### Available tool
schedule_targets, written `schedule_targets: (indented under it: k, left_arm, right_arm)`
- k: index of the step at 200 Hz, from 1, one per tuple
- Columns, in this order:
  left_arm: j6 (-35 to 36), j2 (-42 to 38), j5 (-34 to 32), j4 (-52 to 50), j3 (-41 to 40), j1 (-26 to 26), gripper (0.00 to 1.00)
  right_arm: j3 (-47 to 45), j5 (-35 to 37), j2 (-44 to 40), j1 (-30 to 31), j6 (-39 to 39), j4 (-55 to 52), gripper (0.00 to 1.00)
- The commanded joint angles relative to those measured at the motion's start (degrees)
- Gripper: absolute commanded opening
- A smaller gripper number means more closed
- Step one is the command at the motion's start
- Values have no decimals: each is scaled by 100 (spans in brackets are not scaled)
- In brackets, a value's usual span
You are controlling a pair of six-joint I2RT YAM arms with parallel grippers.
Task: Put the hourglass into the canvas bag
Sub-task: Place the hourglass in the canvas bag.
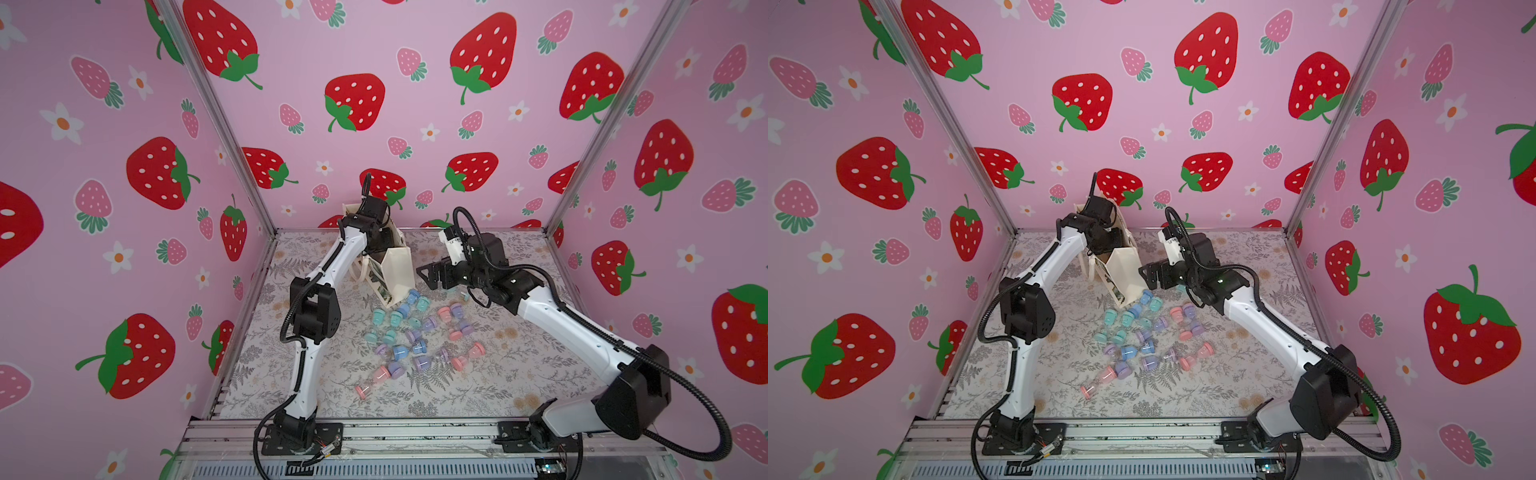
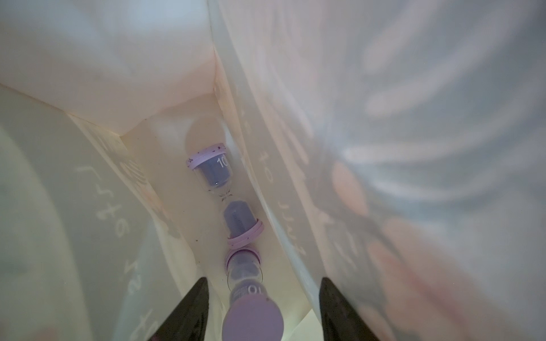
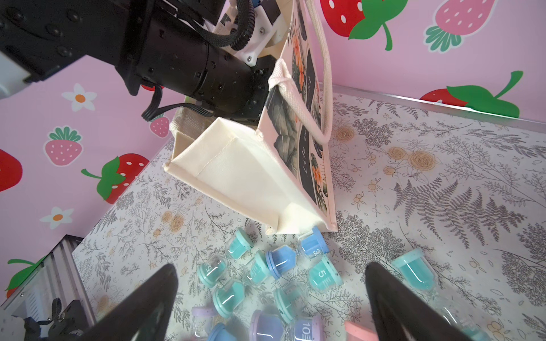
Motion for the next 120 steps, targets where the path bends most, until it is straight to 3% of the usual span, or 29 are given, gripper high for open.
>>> schedule_targets:
  k: [1,56,120]
  left_arm:
    - [75,-434,-115,-113,245,-36,65]
    - [153,-1174,-175,-56,32,-146,73]
    - [309,-2352,-591,95,-650,-403,74]
  right_arm:
    - [-98,73,-171,-32,-11,84,99]
    - [-176,214,-336,-68,72,-21,99]
    - [-361,425,-696,-116,113,-388,99]
